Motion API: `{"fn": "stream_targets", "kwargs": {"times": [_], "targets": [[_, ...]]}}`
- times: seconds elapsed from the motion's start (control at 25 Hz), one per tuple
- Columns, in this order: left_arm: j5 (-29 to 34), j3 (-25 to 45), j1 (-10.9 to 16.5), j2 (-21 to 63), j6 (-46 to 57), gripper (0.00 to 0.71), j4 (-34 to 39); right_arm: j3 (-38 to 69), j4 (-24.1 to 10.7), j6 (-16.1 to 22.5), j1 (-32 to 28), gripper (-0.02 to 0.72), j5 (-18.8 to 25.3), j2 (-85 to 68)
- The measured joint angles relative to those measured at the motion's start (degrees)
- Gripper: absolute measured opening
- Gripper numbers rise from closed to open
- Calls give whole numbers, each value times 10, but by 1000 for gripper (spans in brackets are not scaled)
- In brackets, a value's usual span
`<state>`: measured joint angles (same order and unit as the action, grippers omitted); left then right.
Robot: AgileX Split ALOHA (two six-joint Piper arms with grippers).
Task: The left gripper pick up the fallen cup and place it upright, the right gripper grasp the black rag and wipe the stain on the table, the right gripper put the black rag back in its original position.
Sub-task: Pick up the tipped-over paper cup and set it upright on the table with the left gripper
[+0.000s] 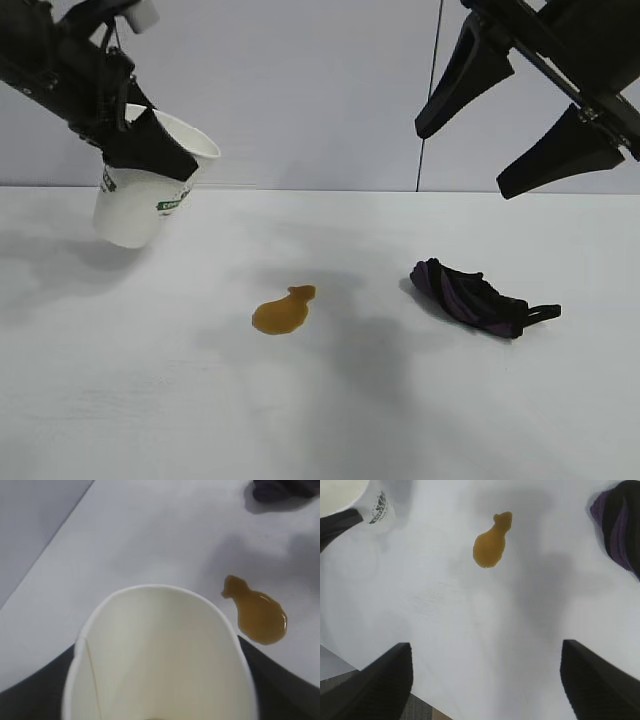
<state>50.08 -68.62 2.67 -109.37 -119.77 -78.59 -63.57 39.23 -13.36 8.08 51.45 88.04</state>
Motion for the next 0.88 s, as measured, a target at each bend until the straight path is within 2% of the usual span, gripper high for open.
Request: {"fn": "stream_targets", "kwargs": {"times": [0.2,0.48,0.88], "targets": [[11,59,28,0,-97,510,-49,0,0,0,0,557,0,0],[27,112,30,-22,-212,510,-165,0,0,0,0,557,0,0],[43,121,30,-73,-249,510,-184,0,0,0,0,557,0,0]]}}
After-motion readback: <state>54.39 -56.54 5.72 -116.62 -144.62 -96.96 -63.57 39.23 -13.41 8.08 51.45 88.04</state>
